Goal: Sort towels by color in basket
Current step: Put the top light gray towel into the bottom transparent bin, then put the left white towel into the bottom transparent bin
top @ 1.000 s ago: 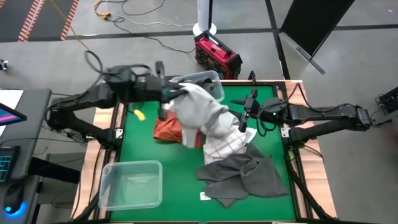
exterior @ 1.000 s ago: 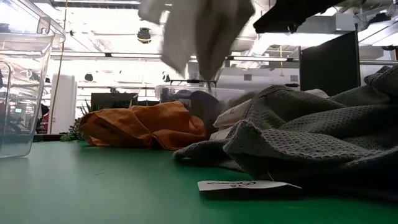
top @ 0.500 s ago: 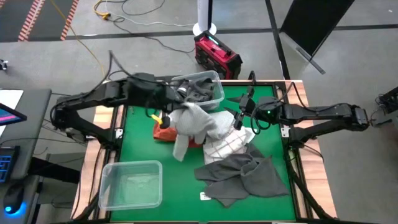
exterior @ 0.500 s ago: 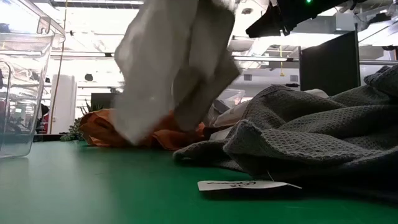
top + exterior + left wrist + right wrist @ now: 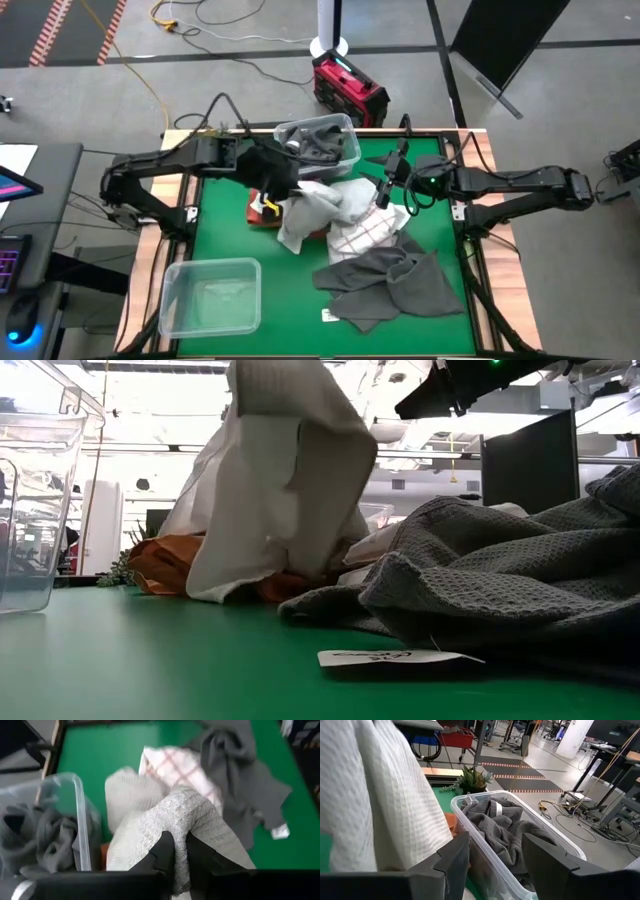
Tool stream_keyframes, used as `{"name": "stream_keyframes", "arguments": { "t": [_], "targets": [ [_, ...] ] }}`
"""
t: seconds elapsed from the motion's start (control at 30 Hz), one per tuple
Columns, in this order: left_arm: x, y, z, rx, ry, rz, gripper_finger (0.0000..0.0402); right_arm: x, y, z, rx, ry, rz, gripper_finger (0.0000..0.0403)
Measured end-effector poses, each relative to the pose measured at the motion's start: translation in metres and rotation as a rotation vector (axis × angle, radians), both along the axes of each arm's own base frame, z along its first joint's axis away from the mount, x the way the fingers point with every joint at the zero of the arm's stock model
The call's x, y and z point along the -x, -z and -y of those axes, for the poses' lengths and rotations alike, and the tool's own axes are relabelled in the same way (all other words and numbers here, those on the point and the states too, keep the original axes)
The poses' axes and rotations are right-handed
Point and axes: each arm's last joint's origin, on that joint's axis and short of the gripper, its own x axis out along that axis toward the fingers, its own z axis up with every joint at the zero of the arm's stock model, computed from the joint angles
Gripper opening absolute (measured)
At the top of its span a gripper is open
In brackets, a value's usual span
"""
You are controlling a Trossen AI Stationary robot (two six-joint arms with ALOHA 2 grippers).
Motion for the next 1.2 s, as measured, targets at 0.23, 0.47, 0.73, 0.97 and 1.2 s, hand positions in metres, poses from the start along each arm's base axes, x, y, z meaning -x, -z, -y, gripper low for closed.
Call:
{"name": "stream_keyframes", "arguments": {
  "t": [0.23,0.47,0.73,0.97,1.2],
  "targets": [
    [0.001,-0.005,0.007,-0.04,0.025,0.012,0.0083,0.0,0.0,0.0,-0.001,-0.001,-0.004,0.0214],
    [0.001,-0.005,0.014,-0.046,0.051,0.013,0.0071,0.0,0.001,0.0,-0.001,-0.001,-0.007,0.0214],
    [-0.01,0.037,0.026,-0.026,0.017,-0.327,0.0082,0.0,0.0,0.0,-0.001,-0.001,-0.003,0.0214],
    [-0.034,0.093,0.042,-0.071,0.075,-0.689,0.0113,0.0,0.0,0.0,-0.002,-0.001,-0.003,0.0214],
    [-0.057,0.132,0.056,-0.1,0.106,-0.818,0.0167,0.0,0.001,0.0,-0.002,-0.001,-0.009,0.0214]
  ]
}}
